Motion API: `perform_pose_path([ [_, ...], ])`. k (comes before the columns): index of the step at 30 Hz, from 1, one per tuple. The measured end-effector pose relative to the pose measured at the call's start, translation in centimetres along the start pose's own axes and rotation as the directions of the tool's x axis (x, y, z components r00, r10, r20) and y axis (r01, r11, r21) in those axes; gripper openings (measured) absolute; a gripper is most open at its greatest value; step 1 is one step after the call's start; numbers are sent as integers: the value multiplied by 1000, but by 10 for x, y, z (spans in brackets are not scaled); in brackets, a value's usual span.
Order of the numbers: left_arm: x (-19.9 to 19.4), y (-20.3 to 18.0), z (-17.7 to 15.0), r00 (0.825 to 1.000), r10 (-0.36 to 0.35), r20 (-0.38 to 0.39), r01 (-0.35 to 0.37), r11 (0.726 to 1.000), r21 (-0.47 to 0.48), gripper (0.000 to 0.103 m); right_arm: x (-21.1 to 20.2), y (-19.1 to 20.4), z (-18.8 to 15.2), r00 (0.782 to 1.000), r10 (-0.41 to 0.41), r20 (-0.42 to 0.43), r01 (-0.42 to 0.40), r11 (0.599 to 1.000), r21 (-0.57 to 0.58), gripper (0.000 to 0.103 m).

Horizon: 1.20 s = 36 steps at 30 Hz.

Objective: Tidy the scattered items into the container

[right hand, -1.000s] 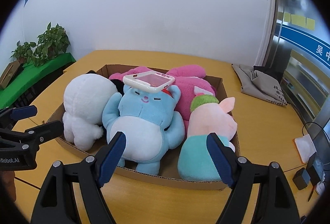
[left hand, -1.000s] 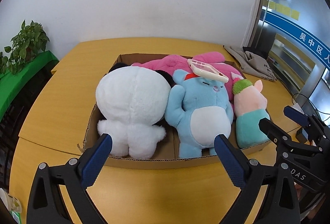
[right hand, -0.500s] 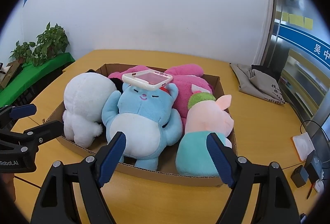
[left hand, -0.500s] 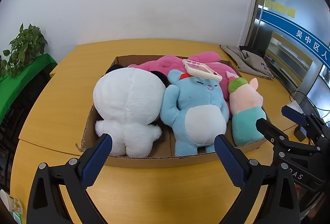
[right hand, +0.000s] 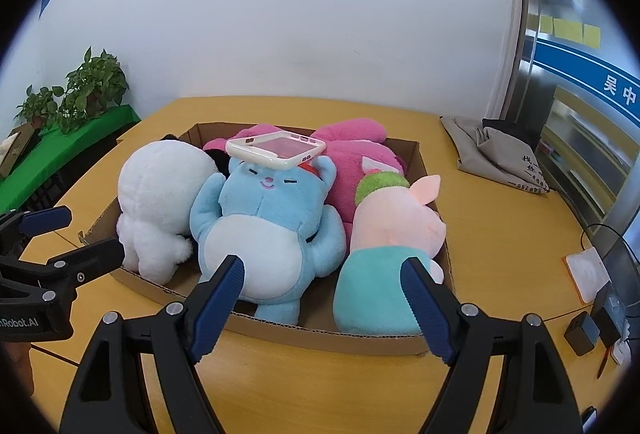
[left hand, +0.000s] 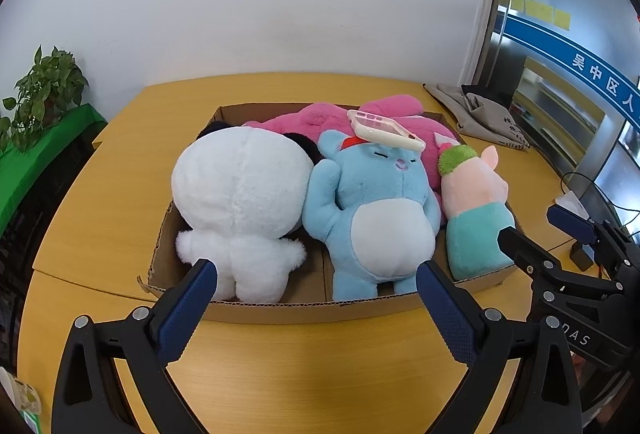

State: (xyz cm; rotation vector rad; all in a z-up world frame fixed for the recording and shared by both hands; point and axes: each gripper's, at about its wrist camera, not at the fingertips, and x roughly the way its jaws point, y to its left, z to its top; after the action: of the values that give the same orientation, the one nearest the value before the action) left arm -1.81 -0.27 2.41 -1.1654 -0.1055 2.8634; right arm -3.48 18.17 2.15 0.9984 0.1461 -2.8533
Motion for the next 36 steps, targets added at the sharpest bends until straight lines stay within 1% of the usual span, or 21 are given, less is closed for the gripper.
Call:
perform_pose_path([
  [36,0,-1,-5,1000,1,-3,-1,1000,-1,102,1,0,-4,1000,3,-8,-3,1000,5,81],
])
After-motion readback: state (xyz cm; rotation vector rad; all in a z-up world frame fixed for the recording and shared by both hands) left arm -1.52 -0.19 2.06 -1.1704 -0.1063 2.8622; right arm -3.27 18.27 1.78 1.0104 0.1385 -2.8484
